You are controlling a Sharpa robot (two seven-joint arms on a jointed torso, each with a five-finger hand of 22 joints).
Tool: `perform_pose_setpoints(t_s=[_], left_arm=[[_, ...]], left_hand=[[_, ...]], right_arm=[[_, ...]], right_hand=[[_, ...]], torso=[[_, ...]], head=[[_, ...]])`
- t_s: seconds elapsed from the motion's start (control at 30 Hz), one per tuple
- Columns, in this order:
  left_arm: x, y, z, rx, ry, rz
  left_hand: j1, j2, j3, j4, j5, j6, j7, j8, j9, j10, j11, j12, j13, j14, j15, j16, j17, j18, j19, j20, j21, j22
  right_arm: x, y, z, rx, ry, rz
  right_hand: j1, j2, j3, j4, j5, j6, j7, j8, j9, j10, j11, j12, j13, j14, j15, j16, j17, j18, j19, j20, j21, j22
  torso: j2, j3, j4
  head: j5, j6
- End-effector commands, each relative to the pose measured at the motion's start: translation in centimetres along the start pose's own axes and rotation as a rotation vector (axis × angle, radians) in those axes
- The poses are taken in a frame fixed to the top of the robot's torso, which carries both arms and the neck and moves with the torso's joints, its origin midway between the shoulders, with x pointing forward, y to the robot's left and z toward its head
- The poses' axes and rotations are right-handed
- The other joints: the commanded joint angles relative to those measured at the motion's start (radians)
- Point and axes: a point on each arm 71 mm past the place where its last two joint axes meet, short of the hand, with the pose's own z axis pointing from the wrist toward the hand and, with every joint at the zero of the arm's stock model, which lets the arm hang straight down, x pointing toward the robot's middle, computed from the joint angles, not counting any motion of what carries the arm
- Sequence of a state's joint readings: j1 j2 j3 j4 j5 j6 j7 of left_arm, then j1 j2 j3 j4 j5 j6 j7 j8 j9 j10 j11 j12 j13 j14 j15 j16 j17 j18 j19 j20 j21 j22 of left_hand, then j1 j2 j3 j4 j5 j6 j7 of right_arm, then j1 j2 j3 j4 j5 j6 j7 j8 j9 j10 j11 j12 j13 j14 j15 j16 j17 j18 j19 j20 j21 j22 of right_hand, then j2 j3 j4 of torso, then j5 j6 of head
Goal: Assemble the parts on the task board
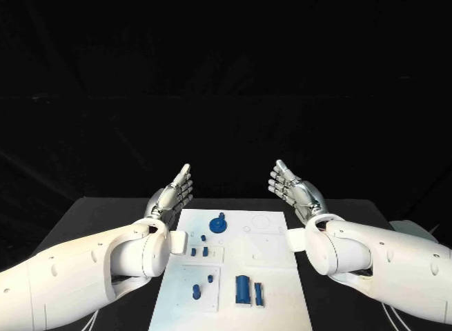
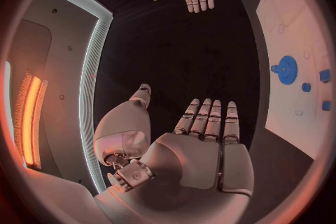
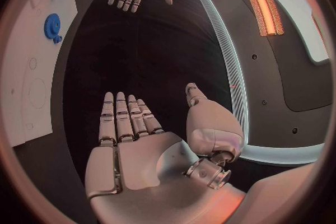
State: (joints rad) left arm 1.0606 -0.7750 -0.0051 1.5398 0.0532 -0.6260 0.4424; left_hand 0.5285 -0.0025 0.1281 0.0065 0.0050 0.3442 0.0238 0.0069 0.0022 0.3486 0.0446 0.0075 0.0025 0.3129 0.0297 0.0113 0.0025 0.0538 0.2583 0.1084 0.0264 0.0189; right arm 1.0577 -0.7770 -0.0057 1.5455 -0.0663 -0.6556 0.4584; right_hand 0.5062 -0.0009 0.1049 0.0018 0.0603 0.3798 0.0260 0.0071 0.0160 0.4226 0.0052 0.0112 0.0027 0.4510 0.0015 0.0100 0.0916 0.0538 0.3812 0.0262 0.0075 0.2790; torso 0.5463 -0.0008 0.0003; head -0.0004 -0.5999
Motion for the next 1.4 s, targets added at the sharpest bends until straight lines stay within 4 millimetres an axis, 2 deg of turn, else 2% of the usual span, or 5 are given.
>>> perform_pose_setpoints(t_s=[0.03, 0.07, 0.1, 0.23, 1.4], left_arm=[[-0.13, -0.68, -0.55, 0.101, -0.085, 0.085], [-0.08, -0.68, -0.63, 0.103, -0.087, 0.087], [-0.05, -0.68, -0.68, 0.104, -0.088, 0.087], [-0.04, -0.68, -0.70, 0.104, -0.088, 0.088], [-0.04, -0.68, -0.70, 0.104, -0.088, 0.088]], left_hand=[[-0.169, 0.003, -0.041, -0.006, -0.005, -0.109, -0.024, -0.007, -0.002, -0.111, -0.045, -0.008, -0.002, -0.100, -0.030, -0.011, -0.002, -0.054, -0.082, -0.035, -0.026, -0.019], [-0.183, 0.003, -0.044, -0.006, -0.005, -0.119, -0.024, -0.007, -0.002, -0.120, -0.045, -0.008, -0.002, -0.108, -0.030, -0.011, -0.002, -0.054, -0.088, -0.108, -0.026, -0.019], [-0.196, 0.003, -0.047, -0.006, -0.005, -0.127, -0.024, -0.007, -0.002, -0.130, -0.045, -0.008, -0.002, -0.116, -0.030, -0.011, -0.002, -0.054, -0.095, -0.108, -0.026, -0.019], [-0.250, 0.003, -0.128, -0.006, -0.005, -0.163, -0.024, -0.007, -0.002, -0.165, -0.045, -0.008, -0.002, -0.148, -0.030, -0.011, -0.002, -0.054, -0.123, -0.108, -0.026, -0.019], [-0.528, 0.003, -0.128, -0.006, -0.005, -0.344, -0.024, -0.007, -0.002, -0.349, -0.045, -0.008, -0.002, -0.313, -0.030, -0.011, -0.002, -0.054, -0.258, -0.108, -0.026, -0.019]], right_arm=[[-0.30, 0.20, -0.46, -0.016, -0.107, 0.004], [-0.26, 0.20, -0.50, -0.015, -0.108, 0.005], [-0.26, 0.21, -0.50, -0.015, -0.108, 0.005], [-0.26, 0.21, -0.50, -0.015, -0.108, 0.005], [-0.26, 0.21, -0.50, -0.015, -0.108, 0.005]], right_hand=[[-0.161, 0.001, -0.032, -0.002, -0.060, -0.120, -0.026, -0.007, -0.016, -0.134, -0.005, -0.011, -0.003, -0.143, -0.002, -0.010, -0.092, -0.054, -0.121, -0.026, -0.007, -0.089], [-0.174, 0.001, -0.034, -0.002, -0.060, -0.130, -0.026, -0.007, -0.016, -0.145, -0.005, -0.011, -0.003, -0.155, -0.002, -0.010, -0.092, -0.054, -0.131, -0.026, -0.007, -0.096], [-0.187, 0.001, -0.105, -0.002, -0.060, -0.140, -0.026, -0.007, -0.016, -0.156, -0.005, -0.011, -0.003, -0.167, -0.002, -0.010, -0.092, -0.054, -0.141, -0.026, -0.007, -0.103], [-0.239, 0.001, -0.105, -0.002, -0.060, -0.179, -0.026, -0.007, -0.016, -0.200, -0.005, -0.011, -0.003, -0.213, -0.002, -0.010, -0.092, -0.054, -0.180, -0.026, -0.007, -0.132], [-0.506, 0.001, -0.105, -0.002, -0.060, -0.380, -0.026, -0.007, -0.016, -0.423, -0.005, -0.011, -0.003, -0.451, -0.002, -0.010, -0.092, -0.054, -0.381, -0.026, -0.007, -0.279]], torso=[[-0.002, 0.0008, -0.0003], [-0.002, 0.0008, -0.0003], [-0.002, 0.0008, -0.0003], [-0.002, 0.0008, -0.0003], [-0.002, 0.0008, -0.0003]], head=[[0.000, 0.000], [0.000, 0.000], [0.000, 0.000], [0.000, 0.000], [0.000, 0.000]])
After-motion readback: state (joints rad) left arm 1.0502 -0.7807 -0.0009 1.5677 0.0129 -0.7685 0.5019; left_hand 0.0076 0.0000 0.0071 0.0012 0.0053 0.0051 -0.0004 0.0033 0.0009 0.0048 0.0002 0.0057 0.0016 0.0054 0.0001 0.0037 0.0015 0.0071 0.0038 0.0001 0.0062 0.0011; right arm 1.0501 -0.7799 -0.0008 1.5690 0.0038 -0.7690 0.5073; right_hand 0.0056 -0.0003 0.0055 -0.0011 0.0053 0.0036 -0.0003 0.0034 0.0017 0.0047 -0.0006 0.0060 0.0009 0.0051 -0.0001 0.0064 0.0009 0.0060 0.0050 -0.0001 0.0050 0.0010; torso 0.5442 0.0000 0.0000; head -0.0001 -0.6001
